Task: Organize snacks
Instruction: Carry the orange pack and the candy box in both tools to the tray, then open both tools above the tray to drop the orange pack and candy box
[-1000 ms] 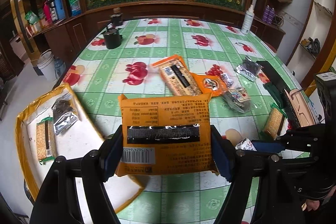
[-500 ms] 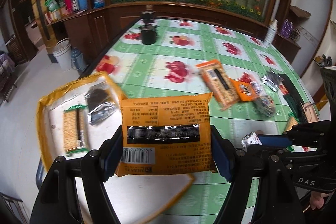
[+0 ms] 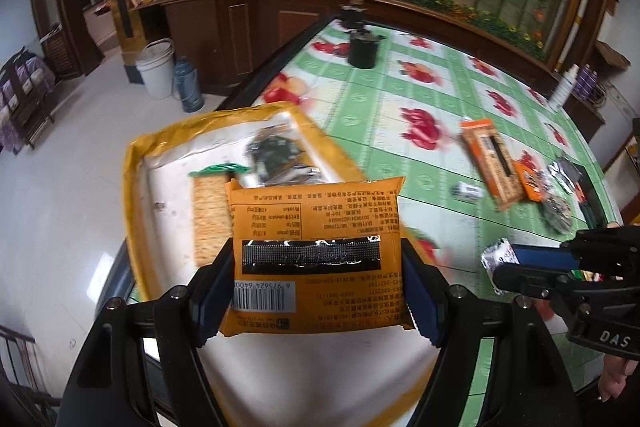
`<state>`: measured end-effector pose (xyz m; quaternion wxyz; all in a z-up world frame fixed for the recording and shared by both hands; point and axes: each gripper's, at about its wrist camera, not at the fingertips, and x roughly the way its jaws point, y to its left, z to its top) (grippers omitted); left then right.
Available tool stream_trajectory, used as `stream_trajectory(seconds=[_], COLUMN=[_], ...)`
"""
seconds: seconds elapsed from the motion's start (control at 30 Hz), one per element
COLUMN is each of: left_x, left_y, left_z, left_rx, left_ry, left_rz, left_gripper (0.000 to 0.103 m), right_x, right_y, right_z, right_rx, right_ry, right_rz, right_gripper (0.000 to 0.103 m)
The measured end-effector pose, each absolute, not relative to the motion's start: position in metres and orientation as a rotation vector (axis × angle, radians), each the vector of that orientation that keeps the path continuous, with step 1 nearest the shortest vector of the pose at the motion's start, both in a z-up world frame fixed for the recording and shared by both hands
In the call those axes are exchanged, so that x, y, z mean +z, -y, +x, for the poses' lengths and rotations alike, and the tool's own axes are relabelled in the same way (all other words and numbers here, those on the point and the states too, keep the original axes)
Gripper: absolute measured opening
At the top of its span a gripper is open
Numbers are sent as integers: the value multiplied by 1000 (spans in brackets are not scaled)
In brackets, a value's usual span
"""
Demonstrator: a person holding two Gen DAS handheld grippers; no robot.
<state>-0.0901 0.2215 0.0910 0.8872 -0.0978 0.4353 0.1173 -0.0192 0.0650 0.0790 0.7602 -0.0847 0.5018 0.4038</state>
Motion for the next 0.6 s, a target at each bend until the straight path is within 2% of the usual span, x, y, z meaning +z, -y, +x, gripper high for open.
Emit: stream_trajectory(seconds=[0.3, 0.6], left_x=[75, 62], left_y=[-281, -291], left_z=[-79, -70], left_rx=[329, 323], left_ry=[-939, -968], left_rz=[-303, -318], left_gripper=[75, 75], right_x=[72, 40], right_y=[-129, -176], right_z=[-20, -13], right_rx=[965, 972], right_ry=[-1095, -1159], right_rz=[-261, -303], right_gripper=[21, 21])
